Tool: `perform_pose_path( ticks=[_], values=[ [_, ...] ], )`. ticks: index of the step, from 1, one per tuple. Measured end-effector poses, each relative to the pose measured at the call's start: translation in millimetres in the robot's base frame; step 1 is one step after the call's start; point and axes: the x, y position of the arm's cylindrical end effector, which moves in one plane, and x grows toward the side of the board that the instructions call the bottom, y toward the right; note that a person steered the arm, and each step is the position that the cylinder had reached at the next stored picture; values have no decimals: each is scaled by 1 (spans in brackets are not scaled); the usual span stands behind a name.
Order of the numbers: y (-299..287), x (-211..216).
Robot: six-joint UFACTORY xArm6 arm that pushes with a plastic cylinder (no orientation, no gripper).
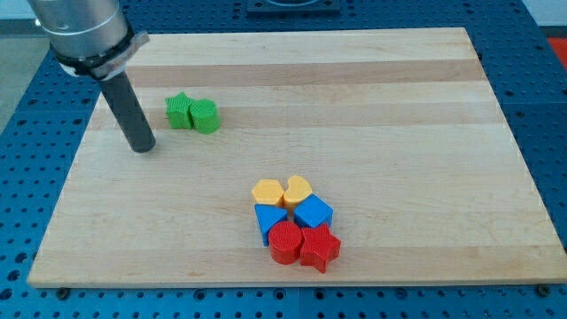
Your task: Push green star up a bit
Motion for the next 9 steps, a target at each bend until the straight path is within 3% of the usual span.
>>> perform_pose_path(
  ticks=[2,3,5,7,9],
  values=[
    [81,-32],
    [88,-34],
    [77,3],
    [13,-20],
    [3,-37]
  ],
)
